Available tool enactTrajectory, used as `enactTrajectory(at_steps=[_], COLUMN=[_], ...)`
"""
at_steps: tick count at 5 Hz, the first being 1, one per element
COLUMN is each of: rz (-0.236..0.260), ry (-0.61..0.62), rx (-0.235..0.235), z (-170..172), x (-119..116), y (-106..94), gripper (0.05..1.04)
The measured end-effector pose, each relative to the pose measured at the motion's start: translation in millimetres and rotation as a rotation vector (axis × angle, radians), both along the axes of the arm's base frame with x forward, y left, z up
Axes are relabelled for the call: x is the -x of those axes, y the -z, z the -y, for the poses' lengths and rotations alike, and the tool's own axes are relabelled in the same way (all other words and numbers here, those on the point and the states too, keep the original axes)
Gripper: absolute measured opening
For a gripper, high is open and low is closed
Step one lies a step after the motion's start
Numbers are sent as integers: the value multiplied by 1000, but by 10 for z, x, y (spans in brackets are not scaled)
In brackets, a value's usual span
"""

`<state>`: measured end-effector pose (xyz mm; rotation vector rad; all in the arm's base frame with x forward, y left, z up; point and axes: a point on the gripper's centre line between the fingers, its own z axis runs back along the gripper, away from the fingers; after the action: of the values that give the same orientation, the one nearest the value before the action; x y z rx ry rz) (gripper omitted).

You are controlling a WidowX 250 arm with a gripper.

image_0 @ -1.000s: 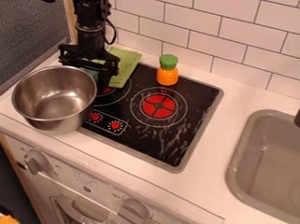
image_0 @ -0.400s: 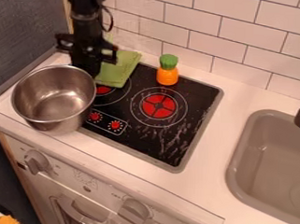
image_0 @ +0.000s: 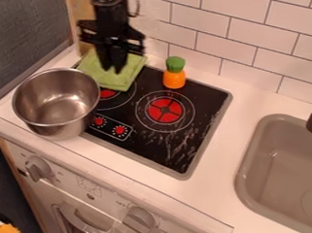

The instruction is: Put the blue spatula to the bottom of burner.

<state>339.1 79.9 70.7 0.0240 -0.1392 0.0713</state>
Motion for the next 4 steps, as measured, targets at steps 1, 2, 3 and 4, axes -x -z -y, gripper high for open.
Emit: enactTrajectory(at_steps=[1,2,3,4], rz=[-10,-72,-95,-110], ry=[87,115,109,100], rx=[-4,-13,-28,-24], z=[337,518,597,638], x=[236,525,694,765], y=[-25,105,184,254], gripper=[217,217,217,217])
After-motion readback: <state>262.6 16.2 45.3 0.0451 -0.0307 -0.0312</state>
